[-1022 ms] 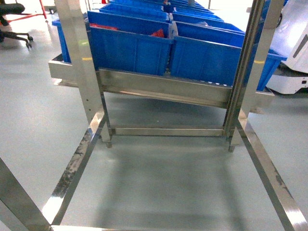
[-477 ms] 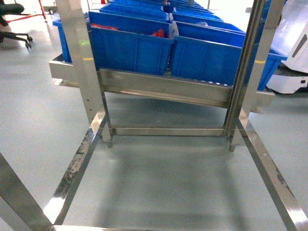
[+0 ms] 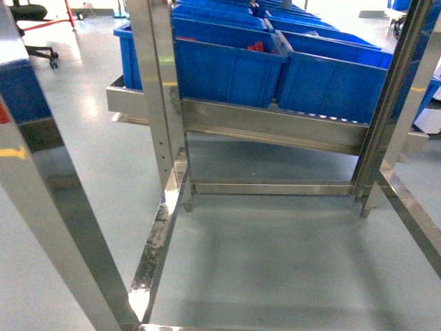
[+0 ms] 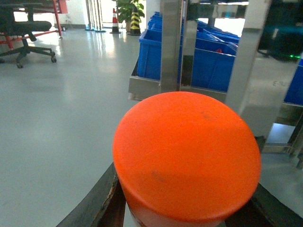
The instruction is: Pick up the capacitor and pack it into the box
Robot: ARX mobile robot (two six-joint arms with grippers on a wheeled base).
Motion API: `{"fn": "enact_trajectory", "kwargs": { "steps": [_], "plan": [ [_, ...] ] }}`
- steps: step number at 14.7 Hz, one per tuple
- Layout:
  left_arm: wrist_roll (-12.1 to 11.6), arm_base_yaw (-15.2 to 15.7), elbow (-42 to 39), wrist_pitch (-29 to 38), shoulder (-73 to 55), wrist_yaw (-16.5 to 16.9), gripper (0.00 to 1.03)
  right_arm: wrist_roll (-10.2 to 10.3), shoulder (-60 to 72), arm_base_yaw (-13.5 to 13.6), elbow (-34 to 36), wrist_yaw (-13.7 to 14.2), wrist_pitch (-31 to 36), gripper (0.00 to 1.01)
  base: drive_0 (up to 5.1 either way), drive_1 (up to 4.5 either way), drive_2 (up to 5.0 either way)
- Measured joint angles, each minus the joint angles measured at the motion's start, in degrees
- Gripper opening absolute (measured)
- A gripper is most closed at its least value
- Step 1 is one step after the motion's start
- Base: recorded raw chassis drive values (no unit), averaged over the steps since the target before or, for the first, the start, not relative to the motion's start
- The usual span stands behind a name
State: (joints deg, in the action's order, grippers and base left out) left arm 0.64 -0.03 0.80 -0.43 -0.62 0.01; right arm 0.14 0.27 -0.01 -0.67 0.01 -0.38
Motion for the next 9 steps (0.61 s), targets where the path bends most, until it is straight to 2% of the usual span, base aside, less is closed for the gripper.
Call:
{"fn": "enact_trajectory", "kwargs": {
  "steps": [9],
  "plan": [
    [-0.02,-0.02,0.00,0.07,0.00,-0.13,0.45,0.00,0.00,0.00,0.00,0.00,0.26,0.98,-5.0,2.45,2.4]
  ]
}}
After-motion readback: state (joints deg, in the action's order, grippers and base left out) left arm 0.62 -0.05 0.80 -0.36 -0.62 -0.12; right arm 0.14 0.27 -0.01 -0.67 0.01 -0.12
